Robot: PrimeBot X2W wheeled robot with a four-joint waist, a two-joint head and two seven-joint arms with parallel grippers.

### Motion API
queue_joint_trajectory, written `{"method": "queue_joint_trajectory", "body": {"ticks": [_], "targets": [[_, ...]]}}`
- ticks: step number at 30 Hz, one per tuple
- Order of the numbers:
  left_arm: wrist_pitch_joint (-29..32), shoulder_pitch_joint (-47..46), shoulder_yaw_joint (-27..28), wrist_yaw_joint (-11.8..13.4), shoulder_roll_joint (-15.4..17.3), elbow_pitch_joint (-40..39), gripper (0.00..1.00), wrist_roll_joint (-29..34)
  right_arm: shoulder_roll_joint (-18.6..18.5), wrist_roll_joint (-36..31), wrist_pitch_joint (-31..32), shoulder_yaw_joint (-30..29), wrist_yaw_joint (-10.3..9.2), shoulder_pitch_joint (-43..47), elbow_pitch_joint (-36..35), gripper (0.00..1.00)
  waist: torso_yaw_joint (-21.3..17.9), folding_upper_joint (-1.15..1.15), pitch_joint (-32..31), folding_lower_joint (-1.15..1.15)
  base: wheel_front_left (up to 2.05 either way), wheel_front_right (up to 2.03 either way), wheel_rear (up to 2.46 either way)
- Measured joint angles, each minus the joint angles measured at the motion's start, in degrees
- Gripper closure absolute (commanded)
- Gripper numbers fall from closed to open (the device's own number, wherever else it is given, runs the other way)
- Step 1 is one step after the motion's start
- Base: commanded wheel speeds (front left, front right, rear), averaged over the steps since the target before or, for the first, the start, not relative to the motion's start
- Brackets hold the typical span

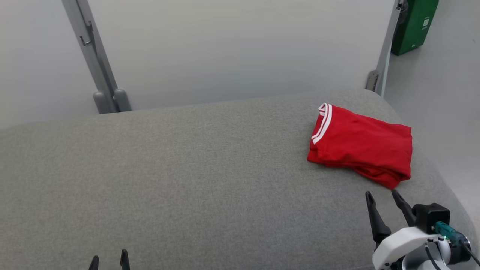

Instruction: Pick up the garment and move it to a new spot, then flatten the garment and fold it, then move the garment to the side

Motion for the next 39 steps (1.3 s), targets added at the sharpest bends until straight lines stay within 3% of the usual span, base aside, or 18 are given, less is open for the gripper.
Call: {"method": "queue_joint_trajectory", "body": {"ticks": [16,39], "targets": [[0.4,-1.2,0.9,0.0,-0.1,1.1,0.0,0.1,4.2,-4.9,0.0,-3.2,-0.01,2.5,-2.8,0.0,6.0,0.0,1.1,0.0,0.0,0.0,0.0],[0.3,-1.3,1.6,0.0,-0.1,1.9,0.0,0.1,6.3,-8.3,0.0,-5.9,-0.01,5.4,-3.7,0.0,4.5,0.0,0.9,0.0,0.0,0.0,0.0]]}}
